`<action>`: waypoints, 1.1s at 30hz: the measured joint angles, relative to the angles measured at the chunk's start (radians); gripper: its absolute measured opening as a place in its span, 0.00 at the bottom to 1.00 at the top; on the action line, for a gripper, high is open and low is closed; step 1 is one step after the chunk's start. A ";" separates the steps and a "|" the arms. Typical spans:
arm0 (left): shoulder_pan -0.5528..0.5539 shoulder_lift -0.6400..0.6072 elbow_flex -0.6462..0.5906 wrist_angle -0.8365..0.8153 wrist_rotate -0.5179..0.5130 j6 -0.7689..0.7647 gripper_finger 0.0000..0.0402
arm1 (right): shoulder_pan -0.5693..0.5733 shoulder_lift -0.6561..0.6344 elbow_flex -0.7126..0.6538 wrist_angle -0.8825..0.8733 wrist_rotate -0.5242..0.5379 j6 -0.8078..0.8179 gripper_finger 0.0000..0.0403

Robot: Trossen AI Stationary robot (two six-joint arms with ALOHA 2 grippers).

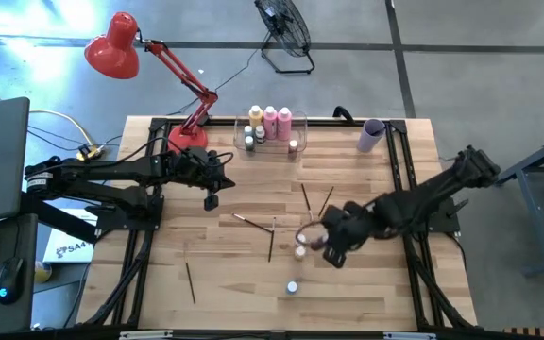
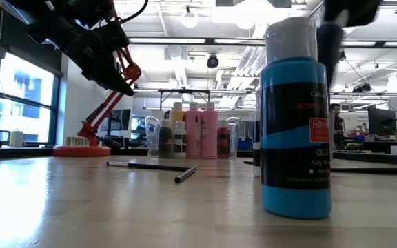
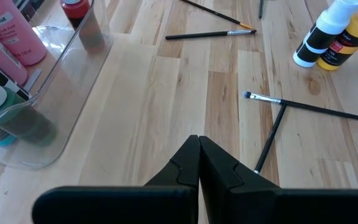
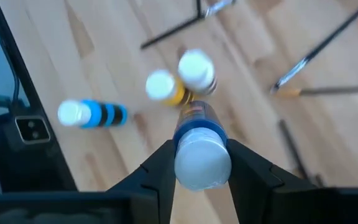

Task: Pick & Place Paint Supplies
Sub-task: Put the small blue paint bottle into the transparent bin

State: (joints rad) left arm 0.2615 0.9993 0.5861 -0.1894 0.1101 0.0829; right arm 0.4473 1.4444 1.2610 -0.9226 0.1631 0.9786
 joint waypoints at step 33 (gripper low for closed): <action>0.000 0.000 0.000 -0.053 0.000 0.096 0.00 | -0.651 -0.067 0.042 0.365 -0.121 -0.637 0.30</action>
State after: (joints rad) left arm 0.2615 0.9993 0.5858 -0.2428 0.1101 0.1791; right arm -0.2034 1.3772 1.3032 -0.5577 0.0423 0.3413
